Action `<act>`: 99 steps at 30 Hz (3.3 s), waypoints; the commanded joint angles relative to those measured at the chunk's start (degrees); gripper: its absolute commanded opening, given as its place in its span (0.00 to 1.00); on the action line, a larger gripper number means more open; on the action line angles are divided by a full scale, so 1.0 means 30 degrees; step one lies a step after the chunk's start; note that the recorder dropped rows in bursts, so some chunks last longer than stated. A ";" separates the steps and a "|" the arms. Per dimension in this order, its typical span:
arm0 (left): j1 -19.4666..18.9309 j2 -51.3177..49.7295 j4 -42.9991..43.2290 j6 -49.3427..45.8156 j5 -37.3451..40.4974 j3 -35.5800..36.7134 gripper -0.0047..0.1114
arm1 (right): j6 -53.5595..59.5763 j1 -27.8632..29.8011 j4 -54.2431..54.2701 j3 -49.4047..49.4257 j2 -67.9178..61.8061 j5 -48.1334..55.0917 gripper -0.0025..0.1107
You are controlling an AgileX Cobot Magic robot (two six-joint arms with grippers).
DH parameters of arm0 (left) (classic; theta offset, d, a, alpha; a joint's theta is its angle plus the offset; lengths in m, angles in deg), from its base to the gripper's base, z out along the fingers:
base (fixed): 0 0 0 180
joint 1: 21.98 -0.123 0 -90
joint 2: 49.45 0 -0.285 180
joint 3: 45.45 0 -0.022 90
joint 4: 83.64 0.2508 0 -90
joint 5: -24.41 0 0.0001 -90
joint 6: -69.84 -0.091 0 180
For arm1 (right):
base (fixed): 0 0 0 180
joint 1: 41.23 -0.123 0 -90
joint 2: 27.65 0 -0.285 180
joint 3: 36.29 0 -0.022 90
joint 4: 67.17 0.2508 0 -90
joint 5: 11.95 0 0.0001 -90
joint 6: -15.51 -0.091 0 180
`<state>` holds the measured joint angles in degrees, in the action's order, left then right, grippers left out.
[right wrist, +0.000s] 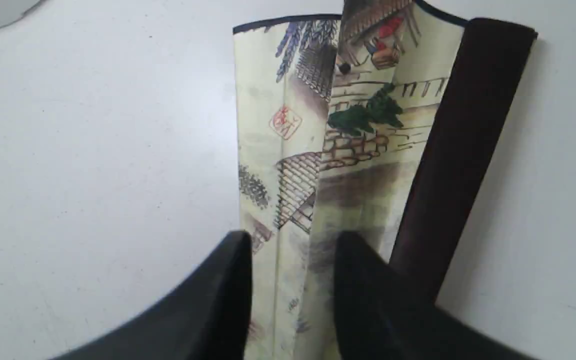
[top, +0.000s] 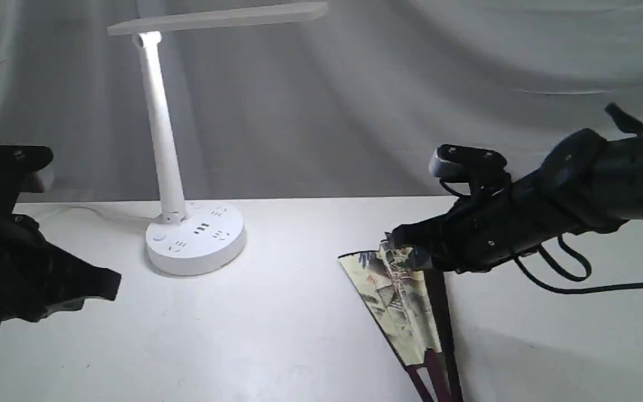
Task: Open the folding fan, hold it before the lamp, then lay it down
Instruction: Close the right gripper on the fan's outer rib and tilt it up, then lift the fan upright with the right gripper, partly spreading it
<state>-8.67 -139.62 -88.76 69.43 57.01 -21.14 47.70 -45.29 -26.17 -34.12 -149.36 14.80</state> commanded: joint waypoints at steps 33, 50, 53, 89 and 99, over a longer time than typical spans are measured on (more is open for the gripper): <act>0.0115 0.0029 -0.0196 -0.0017 0.0119 -0.0126 0.04 | 0.2191 0.3626 0.5964 0.0090 -0.4051 0.6416 0.44; 0.0115 0.0029 -0.0232 -0.0017 0.0080 -0.0126 0.04 | 0.2994 0.3577 0.5862 0.0090 -0.3458 0.5408 0.43; 0.0115 0.0029 -0.0232 -0.0017 0.0080 -0.0126 0.04 | 0.2994 0.3542 0.6242 0.0090 -0.3936 0.5456 0.43; 0.0115 0.0029 -0.0232 -0.0052 -0.5316 -0.0126 0.04 | 0.7748 0.3645 1.1179 0.0090 -0.3075 1.0360 0.02; 0.0115 0.0029 0.1423 -0.0012 -0.6313 -0.0126 0.04 | 0.6481 0.3941 1.1255 0.0090 0.0339 1.3889 0.02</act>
<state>-8.67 -139.62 -85.13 69.43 39.88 -21.14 68.21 -34.23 6.79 -34.11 -150.43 54.61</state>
